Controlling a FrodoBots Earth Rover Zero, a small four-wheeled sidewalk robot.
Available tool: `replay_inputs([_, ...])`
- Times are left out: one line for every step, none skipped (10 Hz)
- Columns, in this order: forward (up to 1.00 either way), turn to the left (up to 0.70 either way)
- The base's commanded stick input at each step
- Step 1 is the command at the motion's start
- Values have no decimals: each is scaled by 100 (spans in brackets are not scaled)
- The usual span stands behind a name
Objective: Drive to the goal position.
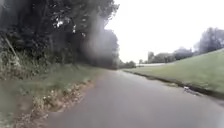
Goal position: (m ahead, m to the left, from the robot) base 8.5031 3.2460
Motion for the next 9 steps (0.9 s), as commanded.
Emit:
replay_inputs([70,0])
replay_inputs([70,0])
replay_inputs([70,0])
replay_inputs([70,0])
replay_inputs([70,0])
replay_inputs([70,0])
replay_inputs([70,0])
replay_inputs([70,0])
replay_inputs([70,0])
